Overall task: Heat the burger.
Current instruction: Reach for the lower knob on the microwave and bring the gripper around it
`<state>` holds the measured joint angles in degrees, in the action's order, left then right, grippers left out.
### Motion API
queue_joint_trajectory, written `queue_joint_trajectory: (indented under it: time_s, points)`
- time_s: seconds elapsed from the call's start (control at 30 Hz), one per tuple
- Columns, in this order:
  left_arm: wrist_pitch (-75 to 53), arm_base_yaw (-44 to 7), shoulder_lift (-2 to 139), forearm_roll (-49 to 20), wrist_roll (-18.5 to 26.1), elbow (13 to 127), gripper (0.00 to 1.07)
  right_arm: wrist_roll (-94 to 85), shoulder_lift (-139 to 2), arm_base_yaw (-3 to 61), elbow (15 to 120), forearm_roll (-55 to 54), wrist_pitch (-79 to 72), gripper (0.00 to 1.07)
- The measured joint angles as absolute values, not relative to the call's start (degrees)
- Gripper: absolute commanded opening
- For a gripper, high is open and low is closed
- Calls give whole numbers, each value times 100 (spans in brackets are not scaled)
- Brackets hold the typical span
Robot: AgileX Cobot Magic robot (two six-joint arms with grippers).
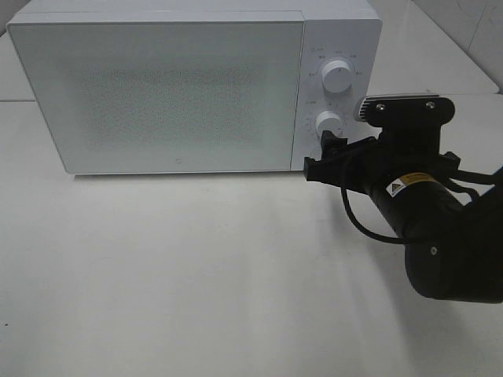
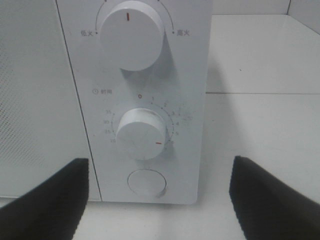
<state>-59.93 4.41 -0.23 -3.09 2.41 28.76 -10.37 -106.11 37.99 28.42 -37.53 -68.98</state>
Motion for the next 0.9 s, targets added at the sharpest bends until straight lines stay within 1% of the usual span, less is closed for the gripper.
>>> queue_joint_trajectory:
  time_s: [0.27,0.47,0.53,0.6,0.9]
  points:
    - [-5993,441,-23,-309,252,2876,100,-1037,-11064,3782,3352,-3753,-6904,75]
    - [-5993,441,-23,-309,252,2876,100,-1037,-11402,3518,3799,-3650,-6904,75]
    - [-5993,441,-23,-309,252,2876,100,-1037,-11442,3501,3845,-3644,-6904,75]
    - [-5993,441,-23,-309,252,2876,100,-1037,-11620,3495,4125,-3604,-6904,75]
    - [-5993,441,-23,-309,252,2876,100,-1037,-11912,3495,4423,-3587,-6904,75]
